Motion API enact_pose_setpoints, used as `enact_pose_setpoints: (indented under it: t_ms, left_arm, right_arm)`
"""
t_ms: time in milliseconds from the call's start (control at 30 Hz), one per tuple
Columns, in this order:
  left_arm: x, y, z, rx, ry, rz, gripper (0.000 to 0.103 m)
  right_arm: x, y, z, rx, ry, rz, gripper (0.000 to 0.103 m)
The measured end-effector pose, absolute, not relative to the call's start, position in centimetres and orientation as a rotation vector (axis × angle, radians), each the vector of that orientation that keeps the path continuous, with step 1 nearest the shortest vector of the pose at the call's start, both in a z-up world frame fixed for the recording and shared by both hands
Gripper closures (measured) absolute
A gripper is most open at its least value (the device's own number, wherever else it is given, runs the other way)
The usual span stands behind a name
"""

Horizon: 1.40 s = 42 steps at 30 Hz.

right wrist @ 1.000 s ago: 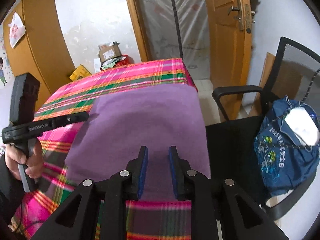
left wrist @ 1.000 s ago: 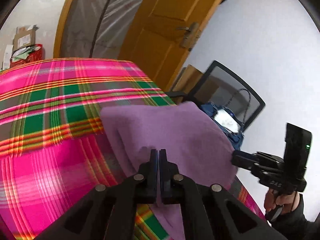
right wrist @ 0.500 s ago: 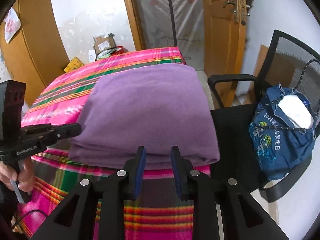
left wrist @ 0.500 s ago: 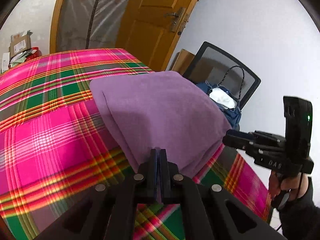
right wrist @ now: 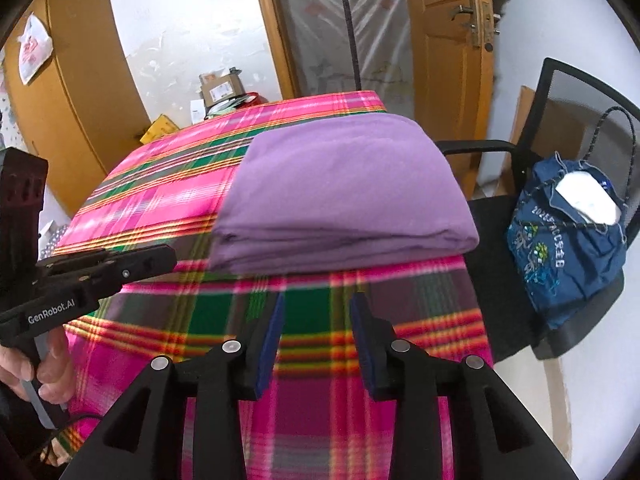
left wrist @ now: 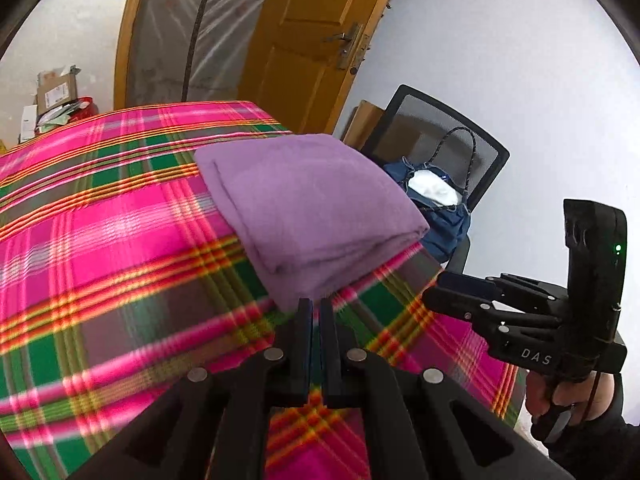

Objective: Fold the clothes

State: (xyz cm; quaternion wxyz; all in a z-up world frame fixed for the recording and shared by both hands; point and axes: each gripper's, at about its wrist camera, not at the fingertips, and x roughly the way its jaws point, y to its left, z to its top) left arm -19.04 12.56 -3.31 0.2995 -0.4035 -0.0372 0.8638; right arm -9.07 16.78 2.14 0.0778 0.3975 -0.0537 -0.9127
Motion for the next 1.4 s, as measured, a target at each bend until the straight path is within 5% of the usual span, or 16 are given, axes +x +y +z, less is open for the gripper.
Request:
enact_pose_setpoints:
  t_ms: [1400]
  left_arm:
    - [-9.8,9.8,-2.3,-1.054,-0.086,2.509,0.097]
  right_arm:
    - [-2.2,11.4,3.3,1.09,-0.044,-2.775,0.067]
